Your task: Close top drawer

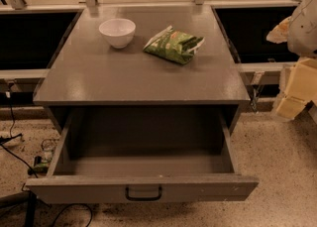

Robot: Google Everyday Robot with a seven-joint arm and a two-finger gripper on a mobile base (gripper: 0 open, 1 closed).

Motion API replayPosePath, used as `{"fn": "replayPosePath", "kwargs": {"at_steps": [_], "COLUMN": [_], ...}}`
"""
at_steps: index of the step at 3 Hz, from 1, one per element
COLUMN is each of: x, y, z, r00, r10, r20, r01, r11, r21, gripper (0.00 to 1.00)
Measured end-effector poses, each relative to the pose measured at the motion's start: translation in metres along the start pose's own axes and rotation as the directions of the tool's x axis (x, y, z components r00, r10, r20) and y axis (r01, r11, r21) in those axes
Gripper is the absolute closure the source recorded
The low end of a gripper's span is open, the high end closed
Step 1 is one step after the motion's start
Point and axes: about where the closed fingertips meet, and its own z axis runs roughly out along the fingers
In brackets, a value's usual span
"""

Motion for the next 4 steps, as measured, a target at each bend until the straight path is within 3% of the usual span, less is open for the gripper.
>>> {"fn": "replayPosePath", "kwargs": {"at_steps": [1,3,4], "x": [0.0000,0.0000,-0.0022], "y": [0.0000,0.0000,-0.0025], "z": [0.0000,0.0000,-0.0026], "r00": [1.000,1.000,1.000], "r10": [0.000,0.000,-0.003], "r20": [0.000,0.000,0.002], "r01": [0.000,0.000,0.003], "r11": [1.0000,1.0000,0.9999], "r21": [0.000,0.000,0.010], "gripper": [0.00,0.50,0.81]}}
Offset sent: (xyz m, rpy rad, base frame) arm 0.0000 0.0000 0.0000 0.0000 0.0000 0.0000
